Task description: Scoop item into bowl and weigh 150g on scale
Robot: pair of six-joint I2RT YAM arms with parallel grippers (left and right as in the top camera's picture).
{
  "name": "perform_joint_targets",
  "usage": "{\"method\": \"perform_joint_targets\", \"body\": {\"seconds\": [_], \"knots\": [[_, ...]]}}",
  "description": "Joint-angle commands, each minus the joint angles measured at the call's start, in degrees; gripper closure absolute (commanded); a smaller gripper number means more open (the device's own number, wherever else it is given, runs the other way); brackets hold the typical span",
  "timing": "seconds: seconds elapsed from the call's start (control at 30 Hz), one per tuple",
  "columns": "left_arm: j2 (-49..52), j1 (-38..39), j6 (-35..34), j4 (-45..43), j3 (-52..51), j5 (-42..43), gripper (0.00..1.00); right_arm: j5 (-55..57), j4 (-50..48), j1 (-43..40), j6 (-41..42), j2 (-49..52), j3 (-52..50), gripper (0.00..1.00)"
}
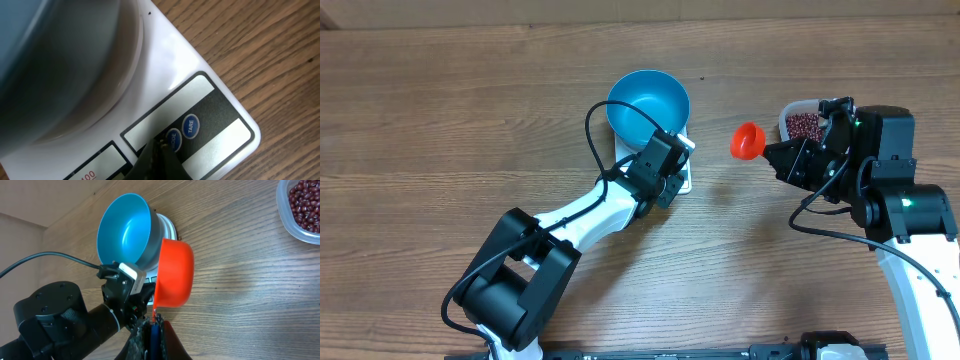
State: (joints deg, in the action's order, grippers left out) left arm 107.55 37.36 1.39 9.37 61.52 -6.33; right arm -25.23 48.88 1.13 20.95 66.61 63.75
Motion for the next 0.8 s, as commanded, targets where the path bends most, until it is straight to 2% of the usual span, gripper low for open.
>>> {"method": "perform_joint_targets", "body": {"seconds": [0.0, 0.77], "knots": [[0.9, -0.7, -2.8, -0.2, 0.3, -1.9, 0.96, 0.2, -0.2, -0.2, -0.5, 0.0, 0.7, 0.96], [1.9, -0.7, -3.3, -0.4, 0.2, -2.2, 0.96, 0.2, 0.8, -0.2, -0.5, 0.0, 0.7, 0.96]]}}
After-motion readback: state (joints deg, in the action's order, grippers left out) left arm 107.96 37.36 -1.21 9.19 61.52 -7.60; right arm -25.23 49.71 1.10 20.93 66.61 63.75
